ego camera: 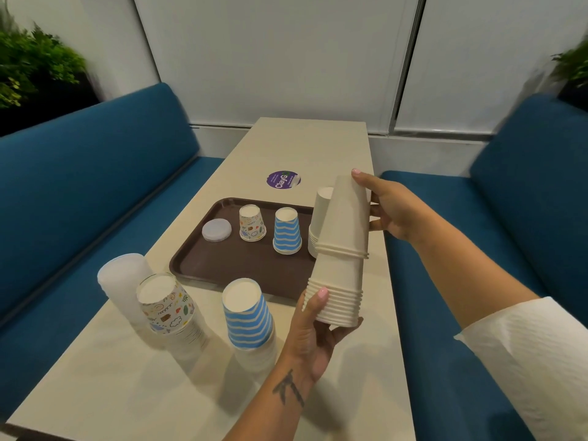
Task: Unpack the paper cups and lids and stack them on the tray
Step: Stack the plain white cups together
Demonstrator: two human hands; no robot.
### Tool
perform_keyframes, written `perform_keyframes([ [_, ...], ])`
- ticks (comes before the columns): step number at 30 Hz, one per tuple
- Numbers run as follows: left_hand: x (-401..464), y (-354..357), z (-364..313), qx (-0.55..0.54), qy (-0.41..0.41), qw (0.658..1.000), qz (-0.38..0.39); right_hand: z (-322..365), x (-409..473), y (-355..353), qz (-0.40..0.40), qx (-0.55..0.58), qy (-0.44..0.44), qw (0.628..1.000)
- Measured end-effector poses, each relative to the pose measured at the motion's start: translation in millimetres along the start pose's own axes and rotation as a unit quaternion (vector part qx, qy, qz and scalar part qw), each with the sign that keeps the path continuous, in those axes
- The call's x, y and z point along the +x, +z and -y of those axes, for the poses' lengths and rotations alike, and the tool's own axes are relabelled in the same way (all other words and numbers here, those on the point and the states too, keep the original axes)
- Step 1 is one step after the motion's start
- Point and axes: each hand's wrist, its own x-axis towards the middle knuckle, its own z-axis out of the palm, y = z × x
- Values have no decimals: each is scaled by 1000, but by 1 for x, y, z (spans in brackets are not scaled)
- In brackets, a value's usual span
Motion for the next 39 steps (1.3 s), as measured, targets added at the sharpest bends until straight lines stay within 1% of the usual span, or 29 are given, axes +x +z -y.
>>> perform_keyframes([
  [5,-2,-5,4,-5,-3,1000,-7,12,6,-6,-22,23,-22,999],
  [8,-2,-9,6,-7,-5,1000,-9,21,11,-8,-52,32,-40,997],
  [12,0,-12,6,-10,-7,1000,-17,35,20,-10,-99,46,-98,989],
  [17,3,-15,4,-12,-7,1000,-19,47,43,-4,-140,-8,-181,973],
  [21,6,-17,-1,-9,-3,999,-32,40,62,6,-132,-73,-207,967],
  [26,8,-18,-3,-17,1,999,-43,25,79,16,-111,-138,-200,964],
  [33,5,-20,1,-20,-6,999,-46,-3,89,26,-71,-244,-163,953],
  [39,5,-20,1,-22,-4,999,-47,-29,92,26,-61,-282,-113,951],
])
